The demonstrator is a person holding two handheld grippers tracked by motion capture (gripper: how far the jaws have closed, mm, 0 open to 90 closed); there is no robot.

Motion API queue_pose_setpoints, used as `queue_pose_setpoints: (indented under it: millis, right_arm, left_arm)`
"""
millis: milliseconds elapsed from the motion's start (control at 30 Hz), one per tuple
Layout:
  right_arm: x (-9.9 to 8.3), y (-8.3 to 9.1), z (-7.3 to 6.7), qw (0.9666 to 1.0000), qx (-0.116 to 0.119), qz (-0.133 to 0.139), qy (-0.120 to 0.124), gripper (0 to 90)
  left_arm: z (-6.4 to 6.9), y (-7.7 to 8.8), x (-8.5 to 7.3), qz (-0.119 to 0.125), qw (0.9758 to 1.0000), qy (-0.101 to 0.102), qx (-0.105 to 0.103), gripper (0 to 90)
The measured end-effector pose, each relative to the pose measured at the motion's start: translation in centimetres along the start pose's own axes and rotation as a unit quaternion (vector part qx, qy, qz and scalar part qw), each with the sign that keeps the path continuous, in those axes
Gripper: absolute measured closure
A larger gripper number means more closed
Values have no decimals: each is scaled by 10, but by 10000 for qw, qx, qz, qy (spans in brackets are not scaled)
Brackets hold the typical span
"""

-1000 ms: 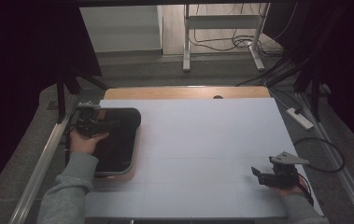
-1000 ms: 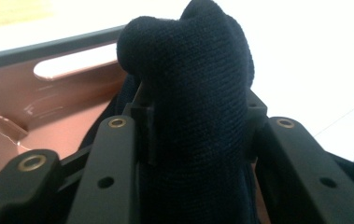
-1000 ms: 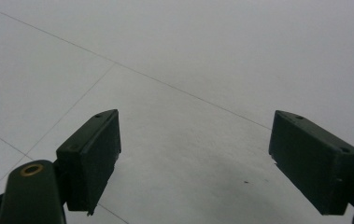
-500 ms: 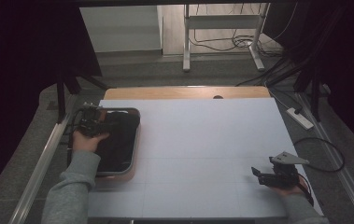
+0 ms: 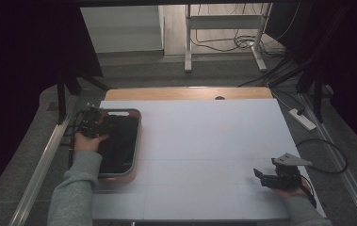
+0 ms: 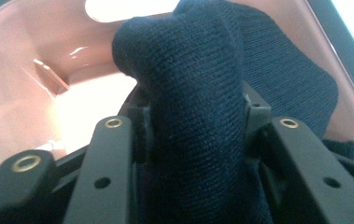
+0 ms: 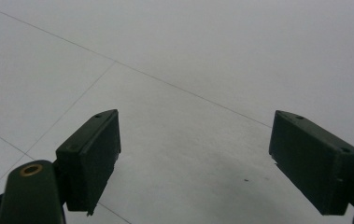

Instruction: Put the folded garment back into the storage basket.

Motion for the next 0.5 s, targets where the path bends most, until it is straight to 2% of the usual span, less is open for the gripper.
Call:
queue_pose_setpoints:
  millis: [67, 167, 300, 500]
  right_arm:
    - [0, 0, 0, 10000, 2, 2, -6, 174]
    - [0, 0, 0, 10000, 9, 3, -14, 173]
    - [0, 0, 0, 10000, 9, 2, -19, 174]
    - [1, -1, 0, 10000, 21, -28, -27, 173]
  left_arm:
    - [0, 2, 0, 35, 10000, -7, 37, 548]
    - [1, 9, 0, 191, 9997, -11, 144, 440]
    - [3, 26, 0, 542, 9985, 1, 2, 350]
    - [7, 53, -5, 1000, 9949, -13, -108, 283]
Point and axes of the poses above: each handheld gripper's, and its own axes: y roughly backward along the jaws, x roughly out of its top, z roughly to its right, the point moved 1 cm from there along -y, roughly forward along the jaws, and after that the axes turned 11 degrees about x, right-handed, at the moved point
